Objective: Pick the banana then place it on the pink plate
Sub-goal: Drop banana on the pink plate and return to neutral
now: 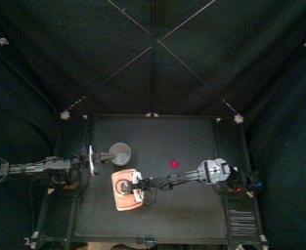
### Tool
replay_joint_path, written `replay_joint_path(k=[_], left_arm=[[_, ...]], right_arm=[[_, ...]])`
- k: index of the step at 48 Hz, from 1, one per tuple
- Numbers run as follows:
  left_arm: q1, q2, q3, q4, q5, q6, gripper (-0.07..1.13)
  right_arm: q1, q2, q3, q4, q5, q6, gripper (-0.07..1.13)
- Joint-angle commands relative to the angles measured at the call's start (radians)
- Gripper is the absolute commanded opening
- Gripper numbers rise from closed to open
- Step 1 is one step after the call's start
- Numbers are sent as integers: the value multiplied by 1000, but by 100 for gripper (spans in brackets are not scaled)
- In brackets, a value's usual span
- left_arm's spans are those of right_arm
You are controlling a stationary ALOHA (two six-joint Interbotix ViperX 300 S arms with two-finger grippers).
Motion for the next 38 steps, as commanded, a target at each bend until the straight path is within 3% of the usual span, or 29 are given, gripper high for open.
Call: replay_joint_path(k=[1,11,21,29,38], left_arm=[[2,3,-21,-2,-5,-3,4],[-2,5,-21,-2,-3,-3,4],[-3,3,-15,-2,-2,-5,4],[-3,5,-9,-2,0,-3,4],[-5,5,-9,-2,-2,-3,4]], right_arm=[[-2,-29,-34,18,0,3,66],[0,-37,-41,57,-6,0,89],[9,-84,-3,18,-80,-5,89],[9,-196,120,6,-227,2,89],[5,-321,331,55,-457,0,89]])
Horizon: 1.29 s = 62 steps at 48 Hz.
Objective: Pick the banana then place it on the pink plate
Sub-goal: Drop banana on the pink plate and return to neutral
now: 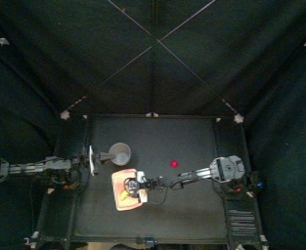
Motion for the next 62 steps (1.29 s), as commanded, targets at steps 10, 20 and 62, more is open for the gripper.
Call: replay_joint_path(k=[10,20,62], left_arm=[[-3,5,-5,3,11,3,4],[-31,3,-5,34,74,5,4],[-71,5,-2,55,147,2,4]], right_arm=[[-28,-241,308,123,-367,-3,89],[-61,-367,479,144,-482,-6,89],[-106,-569,630,144,-500,-3,89]])
